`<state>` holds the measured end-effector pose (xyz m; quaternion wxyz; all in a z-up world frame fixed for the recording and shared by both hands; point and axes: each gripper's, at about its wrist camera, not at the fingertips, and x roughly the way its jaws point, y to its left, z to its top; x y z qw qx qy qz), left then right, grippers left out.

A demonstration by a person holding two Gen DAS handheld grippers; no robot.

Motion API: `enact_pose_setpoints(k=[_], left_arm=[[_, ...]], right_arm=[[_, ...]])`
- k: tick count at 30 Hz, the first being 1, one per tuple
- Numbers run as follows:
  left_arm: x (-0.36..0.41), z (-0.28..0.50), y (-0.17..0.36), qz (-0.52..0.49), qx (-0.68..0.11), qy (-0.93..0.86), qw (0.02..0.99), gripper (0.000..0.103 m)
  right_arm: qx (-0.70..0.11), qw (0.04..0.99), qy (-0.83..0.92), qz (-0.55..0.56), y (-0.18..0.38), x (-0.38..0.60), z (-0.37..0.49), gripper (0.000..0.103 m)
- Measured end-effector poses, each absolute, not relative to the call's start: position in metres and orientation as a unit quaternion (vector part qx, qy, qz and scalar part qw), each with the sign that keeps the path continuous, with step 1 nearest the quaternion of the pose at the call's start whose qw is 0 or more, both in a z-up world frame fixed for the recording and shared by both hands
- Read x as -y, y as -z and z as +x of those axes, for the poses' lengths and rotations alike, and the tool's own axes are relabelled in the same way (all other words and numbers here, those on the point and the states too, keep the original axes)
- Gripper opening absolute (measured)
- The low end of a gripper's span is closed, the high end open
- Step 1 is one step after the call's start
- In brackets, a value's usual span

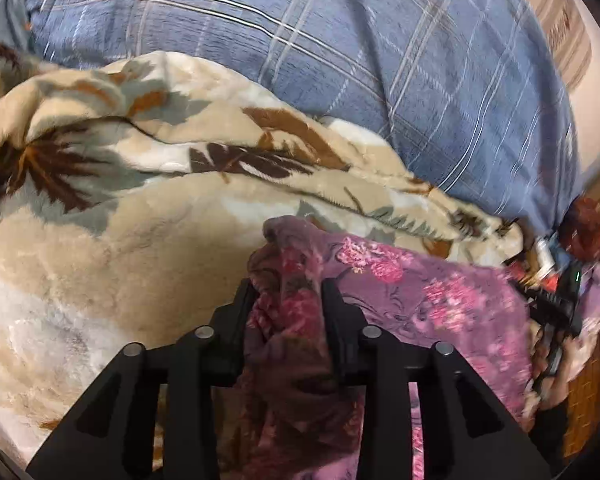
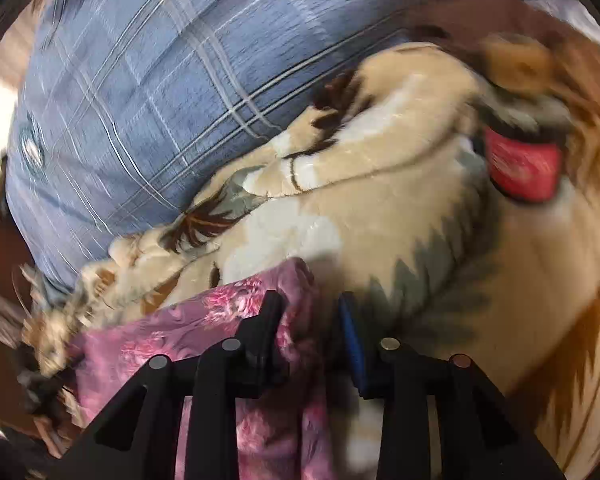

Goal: Fold small clothes

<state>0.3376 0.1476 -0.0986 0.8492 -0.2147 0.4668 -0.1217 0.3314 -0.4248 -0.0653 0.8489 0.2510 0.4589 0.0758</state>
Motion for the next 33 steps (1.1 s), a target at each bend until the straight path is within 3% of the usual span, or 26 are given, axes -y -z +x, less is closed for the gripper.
enact_pose_setpoints(k=[1,3,5,10,16,19,22,24,25,26,27,31,32,33], left_arm=[[-0.155,0.334,0.093,-0.228,-0.463,0.119,0.849,0.031],[-0.167,0.318,0.077,-0.243,-0.447,0.101,0.855,0.035],[-0.173,0.296,0.064,-0.240,-0.442,0.078,0.861,0.044],[-0.177,0.221,0.063,-0.282,-0.439,0.068,0.851,0.055],[-0.165,0.168,0.123,-0.360,-0.491,0.076,0.789,0.055],[-0.154,0.166,0.111,-0.314,-0.481,0.083,0.814,0.056],[-0.152,0.168,0.118,-0.339,-0.483,0.090,0.803,0.056],[-0.143,0.167,0.117,-0.333,-0.483,0.107,0.803,0.054],[-0.138,0.168,0.115,-0.326,-0.483,0.118,0.804,0.048],[-0.135,0.168,0.116,-0.330,-0.486,0.129,0.799,0.035],[-0.136,0.168,0.120,-0.347,-0.488,0.129,0.791,0.031],[-0.153,0.171,0.140,-0.425,-0.489,0.124,0.752,0.030],[-0.154,0.172,0.141,-0.423,-0.491,0.126,0.751,0.025],[-0.152,0.172,0.139,-0.410,-0.494,0.120,0.758,0.007]], right_arm=[[-0.439,0.861,-0.057,0.251,0.048,0.425,0.310,0.038],[-0.402,0.878,-0.061,0.253,0.021,0.418,0.275,0.060],[-0.379,0.883,-0.099,0.260,0.001,0.402,0.241,0.065],[-0.389,0.857,-0.200,0.272,-0.013,0.335,0.173,0.068],[-0.445,0.820,-0.265,0.244,0.001,0.237,0.150,0.069],[-0.455,0.813,-0.285,0.228,0.005,0.210,0.148,0.069],[-0.472,0.805,-0.284,0.220,0.012,0.191,0.147,0.069],[-0.481,0.800,-0.285,0.217,0.016,0.184,0.150,0.069],[-0.484,0.799,-0.285,0.213,0.018,0.180,0.151,0.069],[-0.487,0.799,-0.284,0.210,0.019,0.174,0.152,0.069],[-0.491,0.797,-0.285,0.207,0.019,0.169,0.154,0.069],[-0.503,0.791,-0.299,0.180,0.013,0.147,0.168,0.069],[-0.508,0.788,-0.304,0.171,0.012,0.139,0.174,0.069],[-0.515,0.782,-0.312,0.158,0.011,0.128,0.181,0.069]])
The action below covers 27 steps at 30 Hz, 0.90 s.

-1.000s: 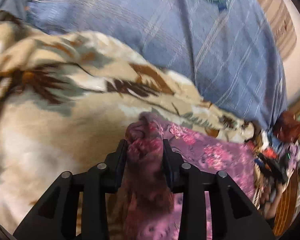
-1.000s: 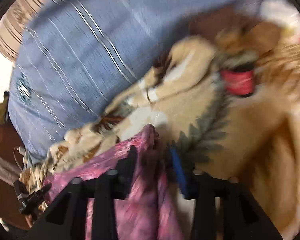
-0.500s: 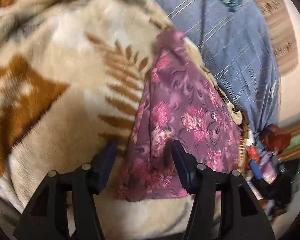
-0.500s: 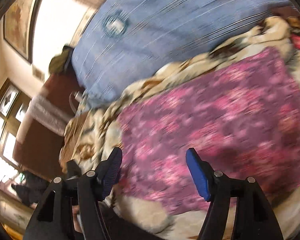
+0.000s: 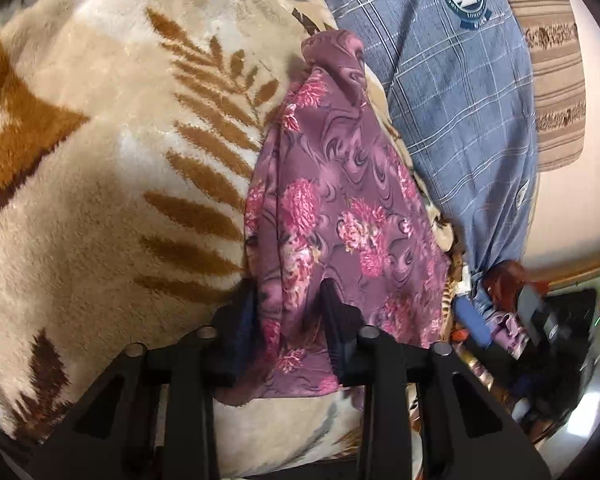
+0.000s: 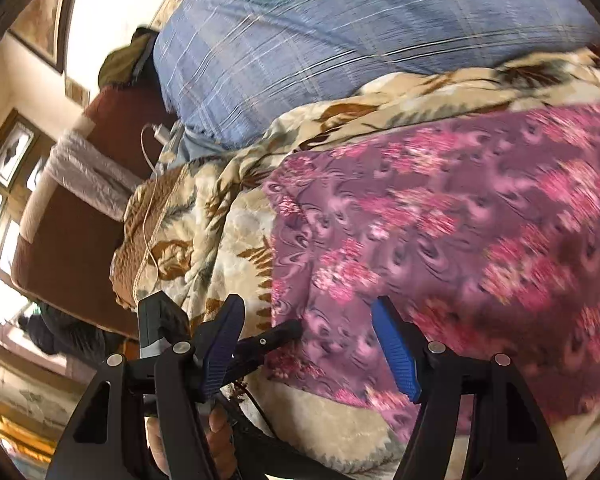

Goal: Fold small clothes

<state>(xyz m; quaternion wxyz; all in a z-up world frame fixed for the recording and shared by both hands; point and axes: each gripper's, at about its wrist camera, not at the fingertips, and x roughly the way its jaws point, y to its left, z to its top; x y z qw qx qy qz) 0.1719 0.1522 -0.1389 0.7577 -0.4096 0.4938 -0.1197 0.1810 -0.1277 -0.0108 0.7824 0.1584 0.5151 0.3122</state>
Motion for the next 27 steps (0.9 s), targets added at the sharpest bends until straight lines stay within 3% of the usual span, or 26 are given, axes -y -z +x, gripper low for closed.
enact_pose_setpoints(k=[8,14,23,25,26,27], left_arm=[[-0.131,0.168,0.112,-0.337,-0.471,0.116,0.807,0.007],[-0.120,0.162,0.091,-0.299,-0.437,0.127,0.839,0.007],[-0.096,0.154,0.069,-0.211,-0.405,0.130,0.880,0.006],[-0.093,0.156,0.069,-0.213,-0.406,0.135,0.878,0.006],[-0.093,0.155,0.068,-0.211,-0.405,0.136,0.879,0.006],[-0.092,0.155,0.067,-0.209,-0.403,0.136,0.880,0.006]], right_arm=[[-0.575,0.739,-0.344,0.067,0.010,0.035,0.241,0.069],[-0.650,0.691,-0.314,-0.036,0.048,-0.036,0.291,0.070],[-0.664,0.683,-0.266,-0.148,0.080,-0.056,0.306,0.066],[-0.653,0.690,-0.260,-0.175,0.079,-0.062,0.302,0.064],[-0.649,0.691,-0.258,-0.189,0.081,-0.066,0.299,0.058],[-0.641,0.696,-0.249,-0.209,0.083,-0.069,0.296,0.041]])
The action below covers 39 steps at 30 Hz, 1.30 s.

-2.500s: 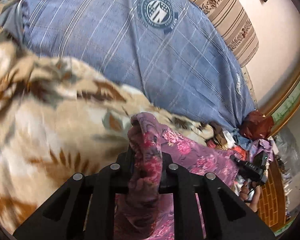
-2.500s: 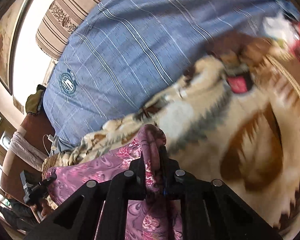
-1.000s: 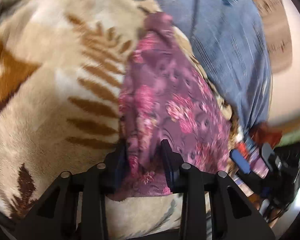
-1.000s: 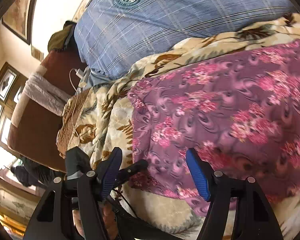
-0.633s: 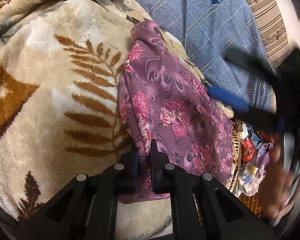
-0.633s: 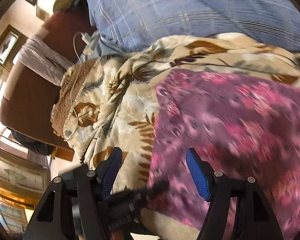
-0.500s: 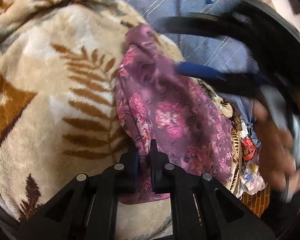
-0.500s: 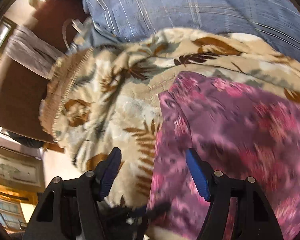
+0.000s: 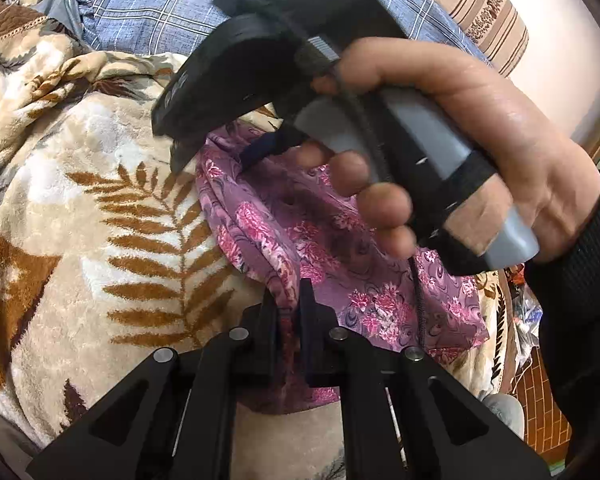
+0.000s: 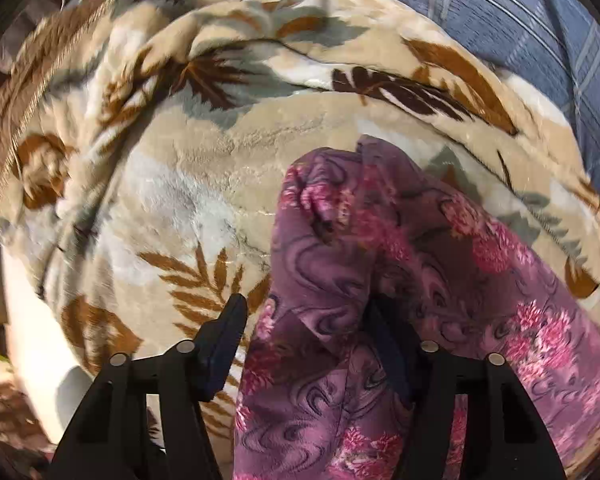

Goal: Fold small clothes

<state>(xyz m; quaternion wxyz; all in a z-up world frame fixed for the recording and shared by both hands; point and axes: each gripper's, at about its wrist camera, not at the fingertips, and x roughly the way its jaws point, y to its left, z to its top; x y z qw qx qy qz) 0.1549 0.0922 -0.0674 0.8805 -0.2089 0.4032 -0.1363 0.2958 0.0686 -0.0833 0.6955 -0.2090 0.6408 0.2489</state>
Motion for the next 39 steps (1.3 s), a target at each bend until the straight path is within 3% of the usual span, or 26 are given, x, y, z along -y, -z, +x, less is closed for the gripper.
enact_pose_setpoints(k=[3,5,14,22,26,32,36,39], left_arm=[[-0.094,0.155,0.068,-0.212,-0.400,0.136,0.881,0.006],[-0.096,0.154,0.067,-0.216,-0.398,0.139,0.881,0.006],[-0.075,0.138,0.035,-0.210,-0.388,0.221,0.870,0.006],[0.039,0.131,-0.021,-0.131,-0.388,0.314,0.857,0.006],[0.101,0.134,-0.014,-0.095,-0.402,0.335,0.847,0.006],[0.185,0.147,0.030,-0.020,-0.454,0.332,0.827,0.006],[0.213,0.159,0.057,0.001,-0.483,0.321,0.815,0.006],[0.220,0.155,0.057,0.009,-0.484,0.312,0.817,0.006]], right_arm=[[-0.631,0.699,-0.244,-0.233,0.084,-0.067,0.293,0.020],[-0.626,0.708,-0.257,-0.201,0.072,-0.055,0.295,0.015],[-0.567,0.753,-0.332,0.039,-0.016,0.082,0.287,0.013],[-0.487,0.785,-0.337,0.180,-0.063,0.248,0.273,0.014],[-0.465,0.790,-0.327,0.229,-0.049,0.323,0.270,0.014],[-0.462,0.774,-0.306,0.306,0.019,0.402,0.280,0.014],[-0.481,0.737,-0.284,0.380,0.075,0.435,0.296,0.014],[-0.483,0.719,-0.301,0.400,0.085,0.442,0.303,0.014]])
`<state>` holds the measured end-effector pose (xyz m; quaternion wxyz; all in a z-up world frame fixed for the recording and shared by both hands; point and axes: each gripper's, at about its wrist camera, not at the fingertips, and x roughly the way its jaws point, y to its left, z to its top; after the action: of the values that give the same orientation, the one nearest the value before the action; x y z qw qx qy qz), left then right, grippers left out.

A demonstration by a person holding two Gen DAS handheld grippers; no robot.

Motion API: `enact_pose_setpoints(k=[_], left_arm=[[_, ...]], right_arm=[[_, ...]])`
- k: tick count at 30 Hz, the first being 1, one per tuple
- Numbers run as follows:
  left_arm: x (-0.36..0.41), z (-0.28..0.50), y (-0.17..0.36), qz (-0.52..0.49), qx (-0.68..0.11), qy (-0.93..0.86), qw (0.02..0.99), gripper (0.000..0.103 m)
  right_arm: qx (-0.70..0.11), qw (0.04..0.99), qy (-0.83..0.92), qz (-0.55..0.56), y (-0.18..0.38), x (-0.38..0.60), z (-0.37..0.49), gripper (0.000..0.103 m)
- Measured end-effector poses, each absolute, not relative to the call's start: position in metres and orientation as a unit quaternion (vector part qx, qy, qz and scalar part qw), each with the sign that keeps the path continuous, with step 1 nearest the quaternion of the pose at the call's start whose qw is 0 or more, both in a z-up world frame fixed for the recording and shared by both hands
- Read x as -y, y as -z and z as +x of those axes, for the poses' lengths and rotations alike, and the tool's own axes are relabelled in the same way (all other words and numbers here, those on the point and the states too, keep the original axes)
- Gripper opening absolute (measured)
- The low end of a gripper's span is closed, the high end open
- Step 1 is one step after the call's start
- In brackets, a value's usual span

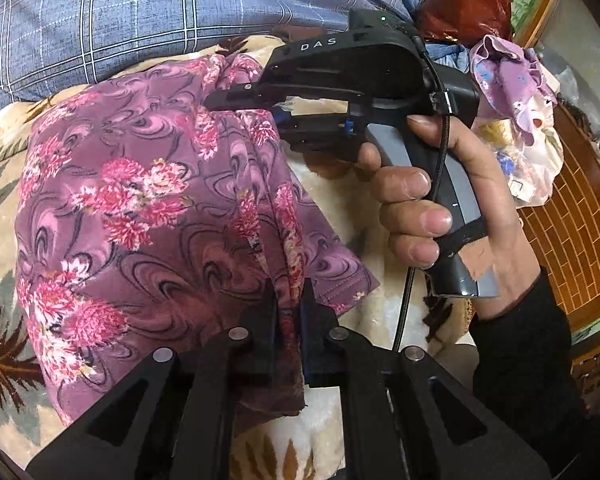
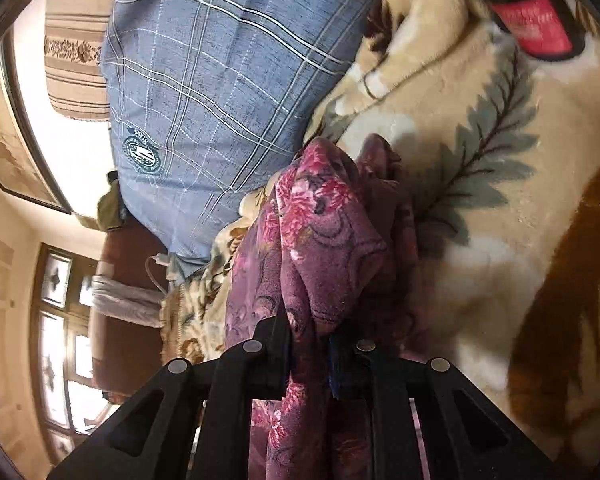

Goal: Fold small clothes

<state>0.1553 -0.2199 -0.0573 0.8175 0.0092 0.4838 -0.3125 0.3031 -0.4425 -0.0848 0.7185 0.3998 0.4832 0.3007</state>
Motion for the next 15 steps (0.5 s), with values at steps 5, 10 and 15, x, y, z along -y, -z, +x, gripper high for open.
enact_pose_setpoints(k=[5,10,15], left_arm=[[0.240,0.149,0.056,0.037,-0.472,0.302,0.828,0.010],[0.256,0.142,0.067,0.045,-0.477,0.311,0.821,0.031],[0.214,0.112,0.036,-0.050,-0.464,0.365,0.805,0.047]], right_arm=[[-0.476,0.730,-0.293,0.393,0.081,0.443,0.304,0.022],[-0.479,0.747,-0.244,0.391,0.084,0.462,0.296,0.040],[-0.420,0.795,-0.220,0.379,0.042,0.476,0.253,0.060]])
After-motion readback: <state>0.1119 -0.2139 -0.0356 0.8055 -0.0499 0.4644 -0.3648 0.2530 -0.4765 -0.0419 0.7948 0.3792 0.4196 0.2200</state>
